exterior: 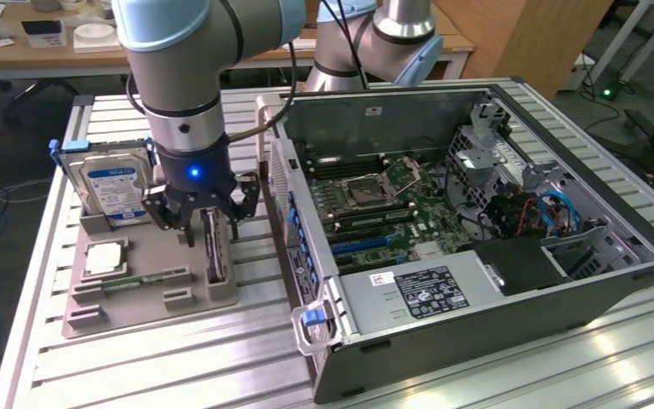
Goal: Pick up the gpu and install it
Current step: 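Pick up the gpu and move the gpu toward the slot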
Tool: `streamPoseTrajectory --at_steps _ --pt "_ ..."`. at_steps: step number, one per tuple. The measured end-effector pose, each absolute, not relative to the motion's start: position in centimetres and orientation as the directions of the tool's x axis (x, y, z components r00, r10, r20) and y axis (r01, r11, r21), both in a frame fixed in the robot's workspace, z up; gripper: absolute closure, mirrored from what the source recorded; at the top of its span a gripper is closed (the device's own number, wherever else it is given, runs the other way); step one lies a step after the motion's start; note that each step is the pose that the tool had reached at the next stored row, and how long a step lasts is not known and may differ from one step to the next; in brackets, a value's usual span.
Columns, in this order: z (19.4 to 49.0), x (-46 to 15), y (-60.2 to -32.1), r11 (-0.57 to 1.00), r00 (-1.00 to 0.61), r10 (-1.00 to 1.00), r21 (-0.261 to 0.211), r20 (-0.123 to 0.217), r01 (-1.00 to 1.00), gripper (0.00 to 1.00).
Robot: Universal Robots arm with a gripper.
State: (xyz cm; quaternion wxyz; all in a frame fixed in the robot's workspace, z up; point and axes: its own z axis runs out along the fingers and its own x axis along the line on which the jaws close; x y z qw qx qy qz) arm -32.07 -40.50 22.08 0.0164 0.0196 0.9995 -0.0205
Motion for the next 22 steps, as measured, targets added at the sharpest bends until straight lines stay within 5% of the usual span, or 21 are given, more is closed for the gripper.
streamPoseTrajectory --at_steps 12,18,22 --pt "21.48 -32.07 -40.28 0.998 -0.999 0.038 -0.044 -0.034 0.04 0.36" --pt "21.48 -32.07 -40.28 0.998 -0.999 0.038 -0.044 -0.034 0.04 0.61" --pt "21.47 -32.06 -40.28 0.998 -0.999 0.038 -0.044 -0.034 0.04 0.61"
